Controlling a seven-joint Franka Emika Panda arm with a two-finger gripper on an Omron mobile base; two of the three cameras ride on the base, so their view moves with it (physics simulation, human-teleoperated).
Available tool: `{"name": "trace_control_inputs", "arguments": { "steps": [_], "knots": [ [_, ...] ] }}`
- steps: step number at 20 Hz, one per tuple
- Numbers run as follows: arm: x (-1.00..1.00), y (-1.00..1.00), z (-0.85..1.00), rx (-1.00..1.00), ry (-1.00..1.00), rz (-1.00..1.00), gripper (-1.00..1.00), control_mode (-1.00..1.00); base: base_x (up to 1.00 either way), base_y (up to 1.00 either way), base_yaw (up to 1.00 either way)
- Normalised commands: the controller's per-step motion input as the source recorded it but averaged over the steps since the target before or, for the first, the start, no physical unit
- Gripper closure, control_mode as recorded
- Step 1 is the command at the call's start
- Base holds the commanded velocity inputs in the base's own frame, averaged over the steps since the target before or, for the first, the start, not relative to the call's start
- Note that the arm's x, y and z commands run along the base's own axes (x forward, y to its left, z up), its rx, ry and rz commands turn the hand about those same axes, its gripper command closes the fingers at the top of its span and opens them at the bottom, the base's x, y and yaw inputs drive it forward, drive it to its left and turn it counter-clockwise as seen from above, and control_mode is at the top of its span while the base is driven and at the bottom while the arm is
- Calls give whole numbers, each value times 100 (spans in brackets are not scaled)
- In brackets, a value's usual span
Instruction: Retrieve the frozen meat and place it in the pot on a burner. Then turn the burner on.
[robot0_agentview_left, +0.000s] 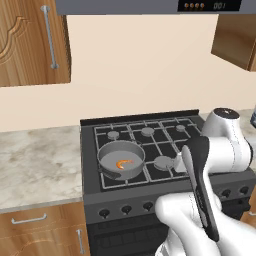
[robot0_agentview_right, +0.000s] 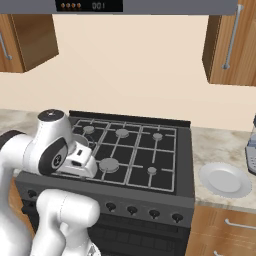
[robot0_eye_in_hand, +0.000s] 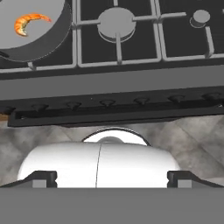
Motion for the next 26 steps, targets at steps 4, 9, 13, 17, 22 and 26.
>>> {"name": "trace_control_inputs", "arguments": {
  "steps": [4, 9, 13, 17, 22, 26],
  "knots": [
    [0, 35, -11, 3, -22, -12, -100, -100, 0, 0, 0],
    [0, 81, -20, 0, -6, -14, -100, -100, 0, 0, 0],
    [-1, 76, -35, -1, -10, -11, -100, -100, 0, 0, 0],
    [-3, 64, -43, 0, -15, -10, -100, -100, 0, 0, 0],
    [-9, 68, -60, 1, -17, -6, -100, -100, 0, 0, 0],
    [-43, 68, -94, -10, -44, 0, -100, -100, 0, 0, 0]
  ]
}}
